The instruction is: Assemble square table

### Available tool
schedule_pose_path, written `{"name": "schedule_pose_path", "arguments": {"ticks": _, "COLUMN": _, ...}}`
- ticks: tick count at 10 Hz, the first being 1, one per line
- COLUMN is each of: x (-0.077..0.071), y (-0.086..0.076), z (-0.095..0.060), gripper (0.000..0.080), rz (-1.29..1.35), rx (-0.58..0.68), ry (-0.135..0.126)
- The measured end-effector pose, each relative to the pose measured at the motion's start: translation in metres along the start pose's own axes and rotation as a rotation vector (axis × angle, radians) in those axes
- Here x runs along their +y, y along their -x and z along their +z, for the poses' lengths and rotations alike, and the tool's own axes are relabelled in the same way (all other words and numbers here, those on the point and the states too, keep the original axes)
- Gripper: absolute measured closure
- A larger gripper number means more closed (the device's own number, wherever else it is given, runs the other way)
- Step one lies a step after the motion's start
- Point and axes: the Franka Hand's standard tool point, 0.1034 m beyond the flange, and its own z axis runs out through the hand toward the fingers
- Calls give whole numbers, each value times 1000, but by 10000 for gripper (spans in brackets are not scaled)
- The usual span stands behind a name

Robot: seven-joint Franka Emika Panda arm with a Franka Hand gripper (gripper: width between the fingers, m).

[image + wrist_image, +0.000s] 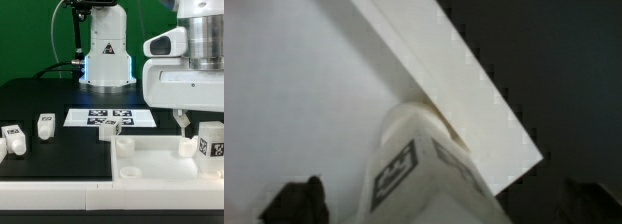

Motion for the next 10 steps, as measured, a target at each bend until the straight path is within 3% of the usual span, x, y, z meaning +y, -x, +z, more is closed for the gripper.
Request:
{"name": "schedule_pose_path", "arguments": {"ticks": 3, "x": -5, "y": -5, "z": -5, "gripper": 151, "rz": -472, "rx": 51, "ry": 36}}
{"name": "schedule_pose_path", "arguments": {"ticks": 5, "x": -4, "y": -5, "z": -4, "gripper": 155, "rz": -427, "rx": 49, "ry": 34}}
{"name": "schedule_pose_path", "arguments": {"ticks": 6, "x": -4, "y": -5, "z": -3, "gripper": 347, "rz": -428, "rx": 49, "ry": 34}}
{"name": "schedule_pose_path", "arguments": {"ticks": 7, "x": -4, "y": -5, "z": -3, "gripper": 347, "rz": -375, "rx": 49, "ry": 32}}
{"name": "schedule_pose_path", "arguments": {"ticks": 8, "x": -2, "y": -6, "z": -3, "gripper": 507, "rz": -294, "rx": 52, "ry": 32}}
{"name": "schedule_pose_path", "arguments": {"ticks": 10, "x": -1, "y": -8, "z": -4, "gripper": 506, "rz": -131, "rx": 56, "ry": 29}}
